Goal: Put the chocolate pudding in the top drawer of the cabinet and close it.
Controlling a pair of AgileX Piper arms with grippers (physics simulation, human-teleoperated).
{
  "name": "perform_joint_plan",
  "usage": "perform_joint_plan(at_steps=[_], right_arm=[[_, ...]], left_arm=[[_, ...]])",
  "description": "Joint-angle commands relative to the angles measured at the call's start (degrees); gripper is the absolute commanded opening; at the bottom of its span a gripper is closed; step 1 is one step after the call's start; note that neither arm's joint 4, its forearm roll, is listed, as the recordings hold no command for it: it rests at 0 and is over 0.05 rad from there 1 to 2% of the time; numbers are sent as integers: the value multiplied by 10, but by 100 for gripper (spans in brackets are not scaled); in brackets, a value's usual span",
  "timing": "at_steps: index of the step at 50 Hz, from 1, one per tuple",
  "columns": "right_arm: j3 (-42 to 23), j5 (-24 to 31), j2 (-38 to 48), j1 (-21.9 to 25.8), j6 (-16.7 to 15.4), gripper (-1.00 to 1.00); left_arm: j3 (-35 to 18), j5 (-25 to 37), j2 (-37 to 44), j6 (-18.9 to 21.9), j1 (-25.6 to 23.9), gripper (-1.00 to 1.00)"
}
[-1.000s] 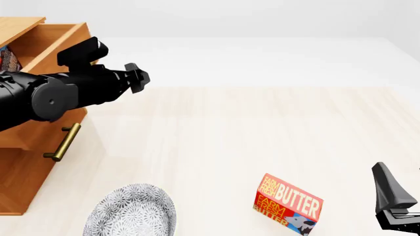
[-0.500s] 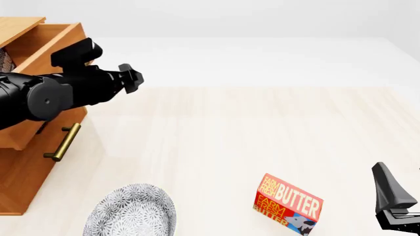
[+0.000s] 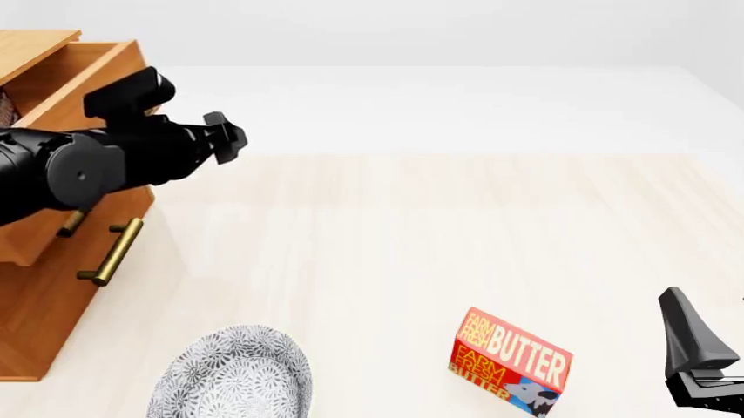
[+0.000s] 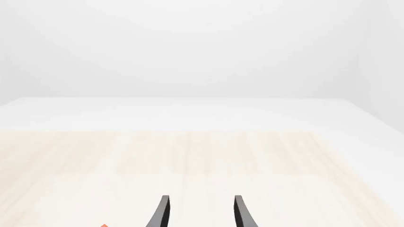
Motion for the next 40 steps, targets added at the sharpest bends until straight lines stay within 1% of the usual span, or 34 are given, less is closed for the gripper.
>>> perform_joint_plan(at_steps=[1,14,26,40], right_arm=[[0,0,0,0,0,100],[0,0,0,0,0,100],[0,0,0,0,0,100],[0,0,0,0,0,100]], left_arm=[[-4,3,5,6,13,100],[-10,7,4,12,25,100],[-1,-3,6,11,37,100],[-12,2,10,16,46,100]])
